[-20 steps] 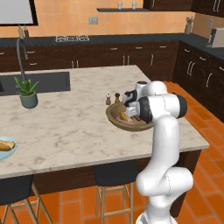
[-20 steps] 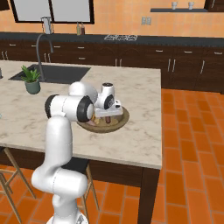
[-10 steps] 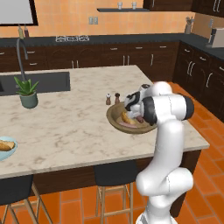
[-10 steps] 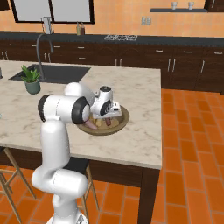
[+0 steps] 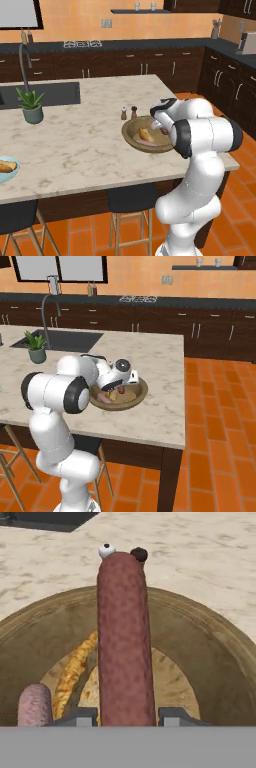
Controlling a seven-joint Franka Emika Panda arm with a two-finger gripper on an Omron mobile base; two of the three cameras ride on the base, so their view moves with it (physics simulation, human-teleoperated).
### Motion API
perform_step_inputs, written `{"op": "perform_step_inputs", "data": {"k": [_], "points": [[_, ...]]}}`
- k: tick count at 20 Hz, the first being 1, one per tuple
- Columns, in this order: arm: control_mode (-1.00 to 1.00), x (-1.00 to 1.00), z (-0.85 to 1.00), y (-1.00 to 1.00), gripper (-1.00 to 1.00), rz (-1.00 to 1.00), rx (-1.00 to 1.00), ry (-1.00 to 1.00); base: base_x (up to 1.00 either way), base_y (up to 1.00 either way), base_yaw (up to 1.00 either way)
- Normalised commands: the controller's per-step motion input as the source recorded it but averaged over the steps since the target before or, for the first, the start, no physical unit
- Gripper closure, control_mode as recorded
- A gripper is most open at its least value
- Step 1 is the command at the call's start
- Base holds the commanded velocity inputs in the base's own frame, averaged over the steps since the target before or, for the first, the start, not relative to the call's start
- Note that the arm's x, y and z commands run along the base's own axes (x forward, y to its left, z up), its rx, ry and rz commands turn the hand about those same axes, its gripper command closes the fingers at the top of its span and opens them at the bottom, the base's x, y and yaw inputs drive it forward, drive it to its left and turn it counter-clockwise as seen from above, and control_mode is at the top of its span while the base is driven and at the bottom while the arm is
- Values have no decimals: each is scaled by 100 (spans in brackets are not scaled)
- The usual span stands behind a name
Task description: Place one bun and one sausage from the bowl on each plate.
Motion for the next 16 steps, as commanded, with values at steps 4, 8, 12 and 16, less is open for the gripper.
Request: {"op": "perform_step_inputs", "data": {"k": [4, 8, 12, 16], "points": [[-100, -48, 100, 0, 100, 1, -1, 0, 0, 0, 0], [-100, -65, 100, -1, 100, 11, 0, -8, 0, 0, 0], [-100, -100, 100, 0, 100, 8, 0, -38, 0, 0, 0], [-100, -100, 84, 16, 100, -1, -17, -14, 0, 0, 0]]}}
